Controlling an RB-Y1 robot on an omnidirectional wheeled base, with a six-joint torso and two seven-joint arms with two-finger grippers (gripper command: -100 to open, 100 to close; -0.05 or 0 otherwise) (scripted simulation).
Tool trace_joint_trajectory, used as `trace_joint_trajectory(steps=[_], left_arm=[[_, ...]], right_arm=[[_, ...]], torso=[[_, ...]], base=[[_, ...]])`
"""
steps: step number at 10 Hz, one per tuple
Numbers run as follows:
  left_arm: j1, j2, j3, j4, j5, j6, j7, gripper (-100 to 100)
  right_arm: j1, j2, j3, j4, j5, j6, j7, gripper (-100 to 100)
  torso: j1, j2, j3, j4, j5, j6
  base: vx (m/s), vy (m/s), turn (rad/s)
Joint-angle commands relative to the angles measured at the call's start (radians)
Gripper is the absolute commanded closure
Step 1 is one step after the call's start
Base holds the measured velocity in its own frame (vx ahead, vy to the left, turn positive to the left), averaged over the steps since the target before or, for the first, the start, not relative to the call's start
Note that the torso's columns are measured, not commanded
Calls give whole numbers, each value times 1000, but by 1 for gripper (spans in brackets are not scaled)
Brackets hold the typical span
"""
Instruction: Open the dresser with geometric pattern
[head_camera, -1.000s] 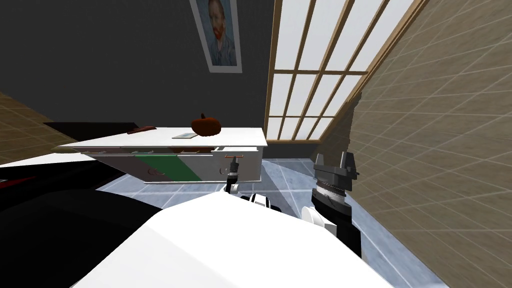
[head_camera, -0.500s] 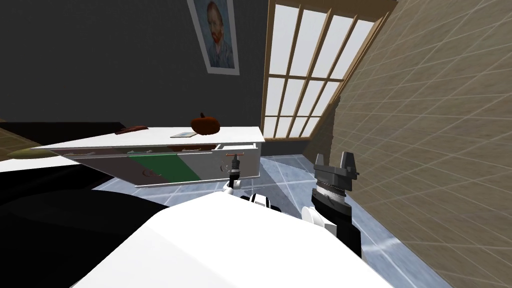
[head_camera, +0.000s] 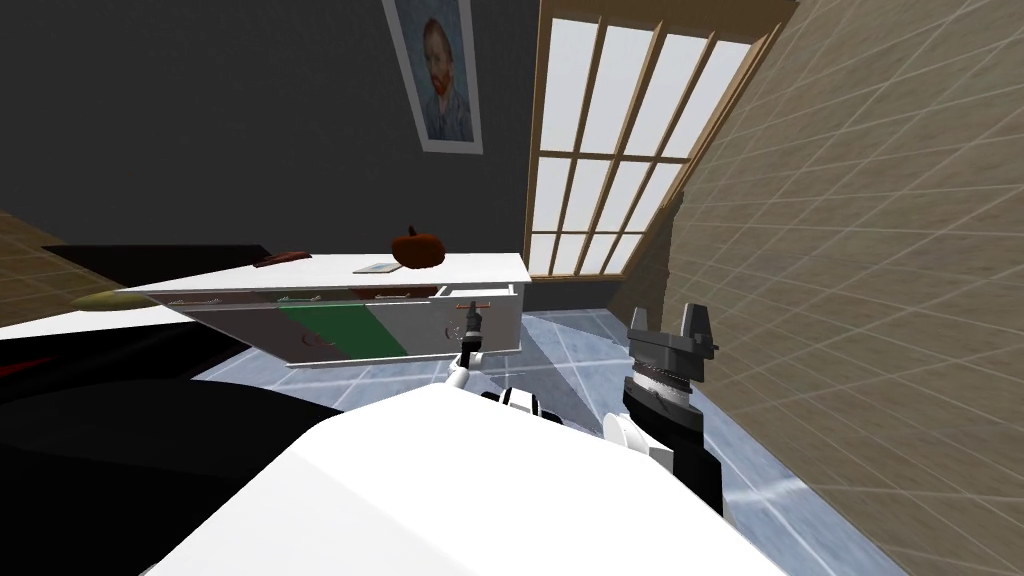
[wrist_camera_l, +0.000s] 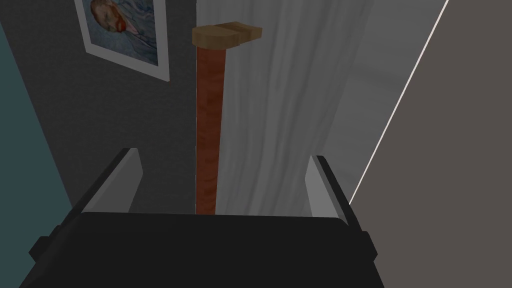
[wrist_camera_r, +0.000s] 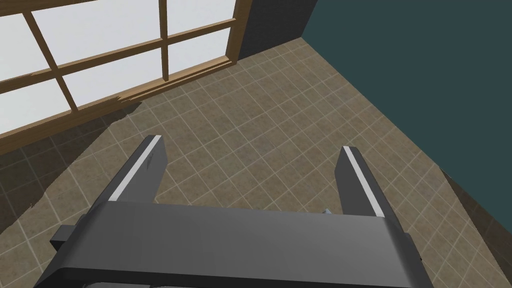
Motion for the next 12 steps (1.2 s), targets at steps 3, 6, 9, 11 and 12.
trace_joint_trajectory(steps=[3, 6, 9, 11, 12], left_arm=[[-90, 24, 0, 4, 15, 73, -6, -100], [-86, 23, 1, 17, 16, 92, -7, -100], [-78, 20, 1, 28, 17, 106, -7, 0], [-74, 18, 1, 32, 17, 110, -8, 0], [-73, 18, 1, 33, 17, 111, -8, 0]], right_arm=[[0, 0, 0, 0, 0, 0, 0, 0], [0, 0, 0, 0, 0, 0, 0, 0], [0, 0, 0, 0, 0, 0, 0, 0], [0, 0, 0, 0, 0, 0, 0, 0], [0, 0, 0, 0, 0, 0, 0, 0]], torso=[[-1, 4, 2, 3, -2, -1], [-3, 10, 6, 9, -4, -1], [0, 2, 1, 1, 0, -1], [1, -1, -1, -2, 1, 0], [2, -2, -1, -3, 2, 0]], base=[[-49, -14, 46], [-41, -5, 18], [0, 0, 0], [0, 0, 0], [0, 0, 0]])
